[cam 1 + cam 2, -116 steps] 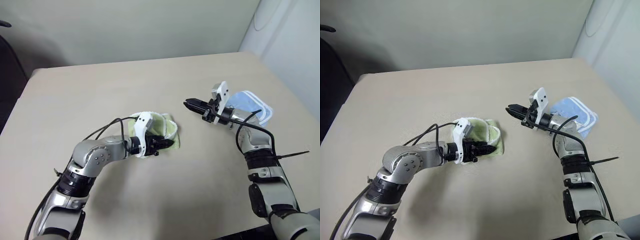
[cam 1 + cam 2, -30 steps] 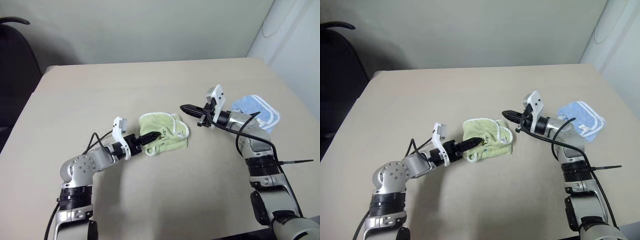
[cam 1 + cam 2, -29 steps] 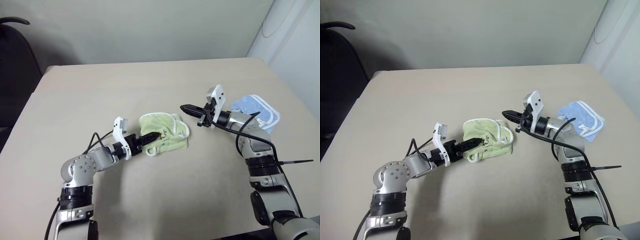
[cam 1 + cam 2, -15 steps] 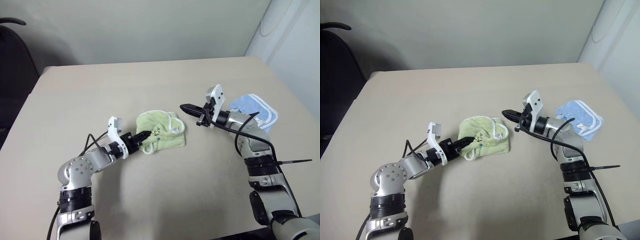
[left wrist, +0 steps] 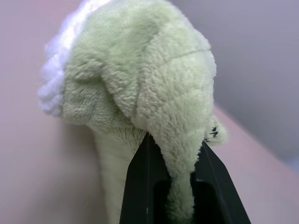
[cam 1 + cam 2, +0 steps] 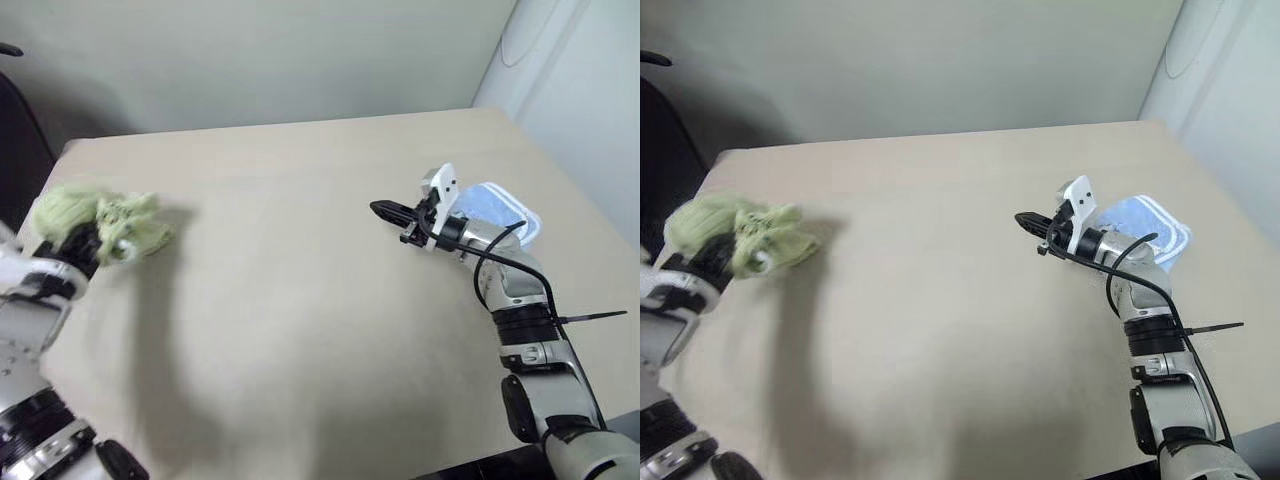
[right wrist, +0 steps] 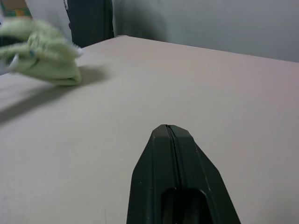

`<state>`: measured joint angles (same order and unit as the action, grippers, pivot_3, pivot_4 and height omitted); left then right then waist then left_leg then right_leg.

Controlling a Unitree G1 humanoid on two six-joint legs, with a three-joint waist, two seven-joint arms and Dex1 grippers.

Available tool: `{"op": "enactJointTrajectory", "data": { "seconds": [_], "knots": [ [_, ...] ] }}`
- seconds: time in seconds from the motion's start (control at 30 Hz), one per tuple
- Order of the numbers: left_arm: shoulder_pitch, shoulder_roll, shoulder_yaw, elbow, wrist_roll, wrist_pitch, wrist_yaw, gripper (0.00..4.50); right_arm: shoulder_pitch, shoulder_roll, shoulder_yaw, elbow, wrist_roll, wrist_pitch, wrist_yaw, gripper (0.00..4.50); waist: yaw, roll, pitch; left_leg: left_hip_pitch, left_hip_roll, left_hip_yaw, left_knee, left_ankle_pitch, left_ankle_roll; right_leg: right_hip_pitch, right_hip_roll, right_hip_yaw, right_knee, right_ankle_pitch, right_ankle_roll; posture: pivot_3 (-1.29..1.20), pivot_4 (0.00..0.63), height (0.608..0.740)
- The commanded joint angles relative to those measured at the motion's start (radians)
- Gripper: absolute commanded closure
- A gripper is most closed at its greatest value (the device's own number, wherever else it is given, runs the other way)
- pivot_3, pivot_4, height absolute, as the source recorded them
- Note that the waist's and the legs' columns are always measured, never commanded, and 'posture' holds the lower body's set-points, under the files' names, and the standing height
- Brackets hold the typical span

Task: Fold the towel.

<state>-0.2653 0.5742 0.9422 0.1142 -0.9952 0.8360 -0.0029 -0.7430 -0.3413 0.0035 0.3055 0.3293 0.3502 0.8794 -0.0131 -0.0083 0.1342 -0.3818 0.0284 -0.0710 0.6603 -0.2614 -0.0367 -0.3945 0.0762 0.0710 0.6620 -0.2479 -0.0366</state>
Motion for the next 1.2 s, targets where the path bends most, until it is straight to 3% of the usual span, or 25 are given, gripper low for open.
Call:
{"op": "enactJointTrajectory", "data": {
  "seconds": [0.03,0.17,0.3,0.6,0.77,0.9,1.07,1.2],
  "knots": [
    [0.072,-0.048,0.059,0.033,-0.006,-0.038,0.025,4.48,-0.046,0.014,0.002,0.020,0.001,-0.046,0.020,4.50,-0.002,-0.001,0.000,0.000,0.000,0.000,0.000,0.000,0.000,0.000,0.000,0.000,0.000,0.000,0.000,0.00,0.150,0.740],
    [0.129,-0.119,0.068,0.007,-0.041,-0.052,0.030,4.48,-0.062,0.025,0.011,0.050,-0.004,-0.067,0.030,4.50,0.005,-0.002,0.000,0.000,0.000,0.000,0.001,-0.001,0.001,0.001,0.000,0.000,0.000,0.001,-0.001,0.00,0.150,0.740],
    [0.170,-0.155,0.086,-0.049,-0.106,-0.060,0.036,3.12,-0.061,0.028,0.015,0.065,-0.007,-0.081,0.037,4.50,0.002,-0.002,0.000,0.000,0.000,0.000,0.002,-0.001,0.001,0.001,0.000,0.001,0.000,0.001,-0.001,0.00,0.150,0.740],
    [0.292,-0.134,0.094,-0.190,-0.184,-0.096,-0.021,0.03,-0.035,0.034,0.014,0.045,-0.003,-0.076,0.035,4.50,-0.009,-0.003,0.000,0.001,0.001,0.000,0.001,-0.001,0.001,0.000,0.004,0.007,0.000,0.001,-0.001,0.00,0.150,0.740],
    [0.383,-0.141,0.151,-0.259,-0.216,-0.156,-0.053,0.03,-0.021,0.028,0.011,0.044,-0.002,-0.070,0.036,4.50,-0.011,-0.003,0.000,0.001,0.001,0.000,0.001,-0.001,0.001,-0.001,0.005,0.008,0.000,0.001,-0.001,0.00,0.150,0.740],
    [0.443,-0.104,0.128,-0.388,-0.172,-0.213,-0.102,0.03,-0.007,0.006,0.022,0.052,-0.018,-0.069,0.047,4.50,-0.009,-0.004,0.000,0.001,0.001,0.000,0.001,-0.002,0.002,0.000,0.005,0.008,0.000,0.001,-0.001,0.00,0.150,0.740],
    [0.473,-0.006,-0.099,-0.548,0.009,-0.232,-0.191,0.03,0.017,-0.031,0.052,0.047,-0.032,-0.084,0.111,4.50,0.008,-0.003,0.001,0.001,0.001,-0.001,0.003,-0.006,0.005,0.001,0.005,0.008,0.000,0.002,0.000,0.00,0.150,0.740],
    [0.435,0.017,-0.313,-0.593,0.148,-0.261,-0.237,0.03,0.029,-0.032,0.066,0.037,-0.048,-0.100,0.117,4.50,0.004,-0.003,0.001,0.001,0.000,-0.001,0.003,-0.007,0.006,0.001,0.005,0.010,0.000,0.005,0.000,0.00,0.150,0.740]
  ]
}}
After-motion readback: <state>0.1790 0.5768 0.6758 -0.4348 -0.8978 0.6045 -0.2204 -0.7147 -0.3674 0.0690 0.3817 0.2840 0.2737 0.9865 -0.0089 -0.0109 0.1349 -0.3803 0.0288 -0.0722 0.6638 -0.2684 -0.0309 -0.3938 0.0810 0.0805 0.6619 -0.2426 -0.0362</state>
